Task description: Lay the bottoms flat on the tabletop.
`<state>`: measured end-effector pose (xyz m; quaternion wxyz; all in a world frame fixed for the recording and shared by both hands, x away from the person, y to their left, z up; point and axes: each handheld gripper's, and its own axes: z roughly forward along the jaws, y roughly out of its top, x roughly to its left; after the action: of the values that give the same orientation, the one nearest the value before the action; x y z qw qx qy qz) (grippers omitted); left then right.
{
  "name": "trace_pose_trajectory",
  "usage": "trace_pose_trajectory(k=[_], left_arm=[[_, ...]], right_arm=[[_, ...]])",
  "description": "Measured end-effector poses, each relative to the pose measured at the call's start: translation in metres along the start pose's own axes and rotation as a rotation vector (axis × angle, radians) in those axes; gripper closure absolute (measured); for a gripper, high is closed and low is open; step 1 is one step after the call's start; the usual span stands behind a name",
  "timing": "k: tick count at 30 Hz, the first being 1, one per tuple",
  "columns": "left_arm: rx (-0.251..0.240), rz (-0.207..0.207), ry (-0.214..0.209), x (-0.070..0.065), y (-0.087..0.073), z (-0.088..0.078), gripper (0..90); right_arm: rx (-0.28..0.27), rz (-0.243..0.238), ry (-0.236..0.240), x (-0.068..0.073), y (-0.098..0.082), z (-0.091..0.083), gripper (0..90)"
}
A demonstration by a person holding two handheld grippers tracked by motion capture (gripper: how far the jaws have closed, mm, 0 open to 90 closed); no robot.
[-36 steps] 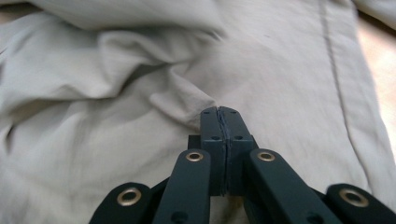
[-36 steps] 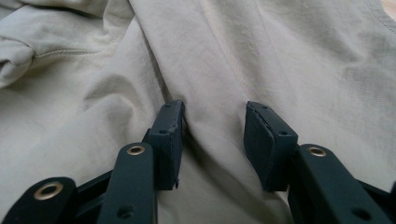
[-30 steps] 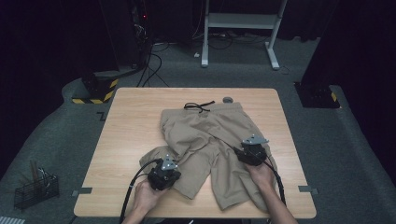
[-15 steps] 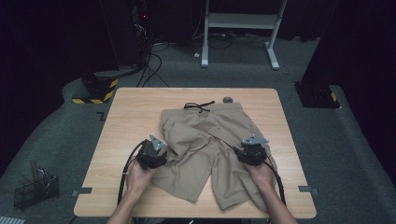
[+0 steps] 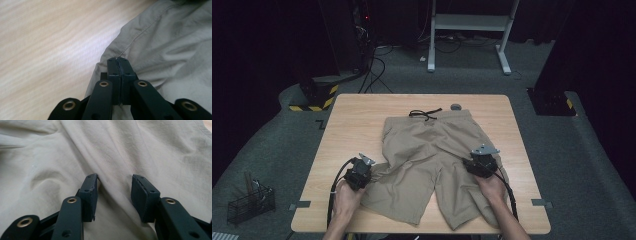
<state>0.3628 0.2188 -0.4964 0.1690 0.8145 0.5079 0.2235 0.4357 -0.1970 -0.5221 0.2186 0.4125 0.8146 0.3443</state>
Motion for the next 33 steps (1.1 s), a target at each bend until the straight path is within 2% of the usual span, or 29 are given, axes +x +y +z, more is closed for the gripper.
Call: trace_pose_trajectory(k=[1, 2, 4, 6, 7, 8, 11, 13, 15, 18, 19, 21, 25, 30, 33], left_arm=[[-0.013, -0.002, 0.002, 0.0, 0.001, -0.002, 87.1], [-0.039, -0.009, -0.002, 0.0, 0.003, -0.005, 81.8], [-0.105, -0.016, -0.012, -0.001, 0.011, -0.009, 66.3], [-0.141, 0.004, 0.014, -0.005, 0.023, -0.01, 57.0], [-0.159, 0.007, -0.006, -0.007, 0.029, -0.009, 54.8], [-0.183, 0.002, -0.049, -0.009, 0.035, -0.008, 52.9], [-0.239, -0.057, -0.198, -0.01, 0.052, -0.002, 48.3], [-0.264, -0.099, -0.259, -0.01, 0.061, 0.004, 48.0], [-0.274, -0.114, -0.277, -0.01, 0.068, 0.01, 51.5], [-0.248, -0.095, -0.304, -0.01, 0.076, 0.021, 70.4], [-0.238, -0.09, -0.304, -0.011, 0.078, 0.022, 78.8], [-0.21, -0.073, -0.27, -0.011, 0.08, 0.024, 87.6], [-0.177, -0.054, -0.196, -0.005, 0.077, 0.022, 88.7], [-0.122, -0.021, -0.056, 0.013, 0.063, 0.019, 88.7], [-0.053, 0.006, -0.027, 0.02, 0.054, 0.025, 88.6]], right_arm=[[0.0, 0.0, 0.0, 0.0, 0.0, 0.0, 56.6], [0.0, 0.0, -0.001, 0.0, 0.0, 0.0, 56.6], [0.0, 0.0, -0.001, 0.0, 0.0, 0.0, 56.6], [0.0, 0.001, 0.0, 0.0, 0.0, 0.0, 56.6], [0.0, 0.001, 0.0, 0.0, 0.0, 0.0, 56.6], [0.0, 0.0, -0.001, 0.0, 0.0, 0.0, 56.6], [0.002, 0.004, 0.001, 0.0, 0.0, 0.0, 56.7], [0.002, 0.005, 0.003, 0.0, 0.0, 0.0, 56.6], [0.002, 0.007, 0.003, 0.0, 0.0, 0.0, 56.2], [0.002, 0.014, 0.007, -0.001, 0.0, 0.0, 55.6], [0.002, 0.013, 0.007, -0.001, 0.0, 0.0, 55.3], [0.002, 0.014, 0.005, -0.001, 0.0, 0.0, 54.4], [0.004, 0.023, 0.006, -0.002, 0.0, 0.0, 53.8], [0.006, 0.026, 0.005, -0.002, 0.0, 0.0, 53.0], [0.008, 0.037, -0.002, -0.003, 0.0, 0.001, 49.6]])
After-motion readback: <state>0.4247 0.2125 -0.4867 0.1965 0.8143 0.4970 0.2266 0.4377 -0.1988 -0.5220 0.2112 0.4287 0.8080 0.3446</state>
